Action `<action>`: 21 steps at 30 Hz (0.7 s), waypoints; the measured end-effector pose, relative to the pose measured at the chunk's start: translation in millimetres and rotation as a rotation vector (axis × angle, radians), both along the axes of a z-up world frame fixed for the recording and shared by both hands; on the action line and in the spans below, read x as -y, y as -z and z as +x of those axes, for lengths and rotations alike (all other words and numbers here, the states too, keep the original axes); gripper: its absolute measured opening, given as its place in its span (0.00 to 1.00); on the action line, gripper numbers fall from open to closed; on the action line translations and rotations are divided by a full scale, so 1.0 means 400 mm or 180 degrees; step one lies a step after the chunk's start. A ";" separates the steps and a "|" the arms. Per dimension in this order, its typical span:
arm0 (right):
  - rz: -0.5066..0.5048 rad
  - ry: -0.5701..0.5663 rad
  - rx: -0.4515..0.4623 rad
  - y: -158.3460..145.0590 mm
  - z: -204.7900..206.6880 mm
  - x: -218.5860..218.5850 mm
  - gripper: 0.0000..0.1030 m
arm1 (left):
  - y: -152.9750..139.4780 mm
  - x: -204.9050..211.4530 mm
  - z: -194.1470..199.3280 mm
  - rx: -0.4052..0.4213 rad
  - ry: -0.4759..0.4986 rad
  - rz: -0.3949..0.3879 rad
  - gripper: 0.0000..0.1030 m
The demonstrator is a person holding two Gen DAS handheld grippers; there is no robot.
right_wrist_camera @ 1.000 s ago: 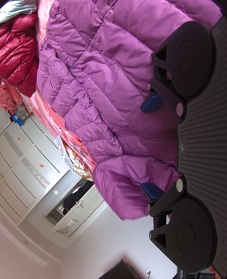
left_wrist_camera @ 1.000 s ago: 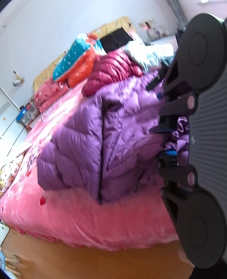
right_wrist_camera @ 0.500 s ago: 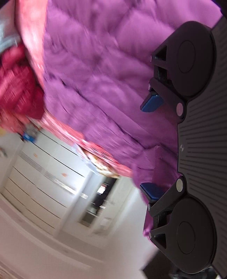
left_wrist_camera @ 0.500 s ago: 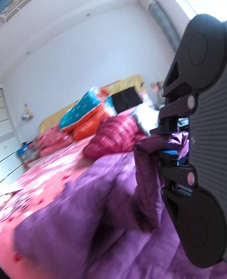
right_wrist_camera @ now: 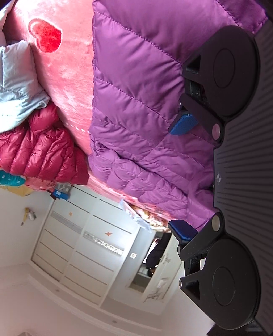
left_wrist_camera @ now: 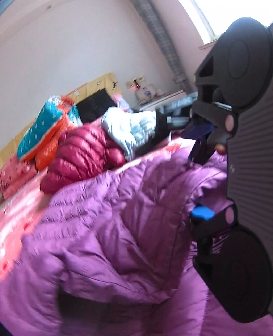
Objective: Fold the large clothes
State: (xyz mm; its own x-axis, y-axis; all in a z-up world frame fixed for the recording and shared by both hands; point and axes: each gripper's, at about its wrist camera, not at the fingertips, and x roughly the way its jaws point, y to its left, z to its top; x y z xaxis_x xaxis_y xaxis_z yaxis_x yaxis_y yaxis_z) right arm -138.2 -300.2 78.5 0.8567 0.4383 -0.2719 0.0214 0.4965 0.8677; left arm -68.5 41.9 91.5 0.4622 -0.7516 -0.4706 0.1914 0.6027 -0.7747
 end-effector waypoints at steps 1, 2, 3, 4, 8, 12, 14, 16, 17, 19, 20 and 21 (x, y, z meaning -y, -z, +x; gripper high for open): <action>-0.0010 -0.0020 -0.0010 0.000 -0.001 -0.004 1.00 | -0.019 -0.009 -0.007 0.0062 0.0045 0.0000 0.70; -0.0020 -0.0042 -0.0019 0.000 0.004 -0.008 1.00 | -0.036 -0.022 -0.016 0.0133 0.0082 0.0006 0.75; -0.0033 -0.0067 -0.0031 -0.001 0.004 -0.012 1.00 | -0.053 -0.035 -0.026 0.0212 0.0110 0.0023 0.77; -0.0061 -0.0091 -0.0048 -0.004 0.004 -0.017 1.00 | -0.071 -0.053 -0.038 0.0307 0.0140 0.0051 0.78; -0.0183 -0.0173 -0.0123 -0.008 0.014 -0.035 1.00 | -0.116 -0.127 -0.076 0.0647 0.0181 0.0315 0.88; -0.0286 -0.0240 -0.0175 -0.005 0.024 -0.049 1.00 | -0.117 -0.201 -0.094 0.0716 0.0143 0.0550 0.88; -0.0468 -0.0282 -0.0220 -0.010 0.028 -0.069 1.00 | -0.103 -0.230 -0.086 0.0684 0.0074 0.0546 0.88; -0.0665 -0.0351 -0.0279 -0.013 0.031 -0.093 1.00 | -0.081 -0.250 -0.068 0.0656 0.0002 0.0621 0.88; -0.0734 -0.0396 -0.0295 -0.012 0.032 -0.105 1.00 | -0.070 -0.261 -0.063 0.0670 -0.0045 0.0707 0.88; -0.0869 -0.0500 -0.0297 -0.014 0.034 -0.135 1.00 | -0.046 -0.274 -0.041 0.0697 -0.0113 0.0901 0.88; -0.0936 -0.0553 -0.0290 -0.015 0.038 -0.149 1.00 | -0.038 -0.281 -0.029 0.0706 -0.0136 0.0975 0.88; -0.0991 -0.0590 -0.0293 -0.017 0.042 -0.161 1.00 | -0.028 -0.285 -0.014 0.0715 -0.0164 0.1028 0.88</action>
